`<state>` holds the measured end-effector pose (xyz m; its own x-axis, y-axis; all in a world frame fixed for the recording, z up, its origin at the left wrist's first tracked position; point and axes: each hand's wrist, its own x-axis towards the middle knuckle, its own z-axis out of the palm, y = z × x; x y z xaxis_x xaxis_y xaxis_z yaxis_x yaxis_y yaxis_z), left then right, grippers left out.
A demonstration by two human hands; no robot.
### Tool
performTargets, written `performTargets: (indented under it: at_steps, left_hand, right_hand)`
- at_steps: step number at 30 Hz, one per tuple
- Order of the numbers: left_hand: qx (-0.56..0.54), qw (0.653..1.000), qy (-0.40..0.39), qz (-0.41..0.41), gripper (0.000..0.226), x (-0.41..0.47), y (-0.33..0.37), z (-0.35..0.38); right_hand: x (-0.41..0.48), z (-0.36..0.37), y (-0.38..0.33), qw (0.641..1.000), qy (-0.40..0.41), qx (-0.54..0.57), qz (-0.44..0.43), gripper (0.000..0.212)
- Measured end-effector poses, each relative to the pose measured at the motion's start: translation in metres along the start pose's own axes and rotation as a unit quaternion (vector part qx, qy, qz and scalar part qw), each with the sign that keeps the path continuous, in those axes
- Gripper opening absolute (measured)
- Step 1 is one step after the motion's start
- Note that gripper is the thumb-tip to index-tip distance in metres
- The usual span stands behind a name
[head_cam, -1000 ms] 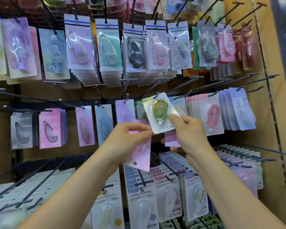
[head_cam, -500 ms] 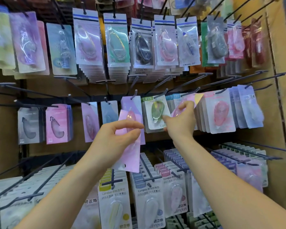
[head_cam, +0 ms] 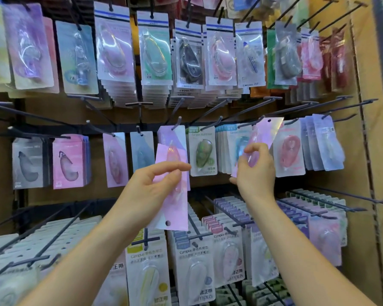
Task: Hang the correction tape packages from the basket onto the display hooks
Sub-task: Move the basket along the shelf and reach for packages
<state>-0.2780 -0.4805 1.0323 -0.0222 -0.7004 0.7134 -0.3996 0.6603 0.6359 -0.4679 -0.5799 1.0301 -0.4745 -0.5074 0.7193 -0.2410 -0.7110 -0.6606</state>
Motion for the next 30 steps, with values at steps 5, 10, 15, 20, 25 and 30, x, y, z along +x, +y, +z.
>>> performTargets:
  at_steps: [5,10,15,20,25,30]
  left_hand:
    - [-0.027,0.999,-0.009,0.034,0.045,0.003,-0.006,0.013]
    - [-0.185,0.982,0.003,0.023,0.080,0.002,-0.006,0.033]
    - [-0.296,0.954,0.030,0.020,0.082,0.001,-0.002,0.041]
    - [-0.222,0.971,0.066,0.066,0.077,0.002,0.008,-0.011]
    - [-0.024,0.998,-0.031,0.039,0.048,-0.022,-0.009,-0.052]
    - [0.053,0.992,-0.110,0.031,0.034,-0.044,-0.010,-0.043]
  right_hand:
    - [-0.041,-0.036,-0.010,0.979,-0.095,0.168,0.059,0.026]
    - [-0.075,-0.046,-0.017,0.961,-0.253,0.101,0.049,0.044]
    - [-0.075,-0.044,-0.025,0.955,-0.297,0.026,0.009,0.012]
    - [-0.061,-0.054,-0.023,0.943,-0.318,-0.085,-0.049,0.010]
    - [-0.047,-0.060,-0.053,0.948,-0.280,0.149,0.035,0.012]
    - [-0.061,-0.013,-0.081,0.959,-0.225,0.148,-0.088,0.020]
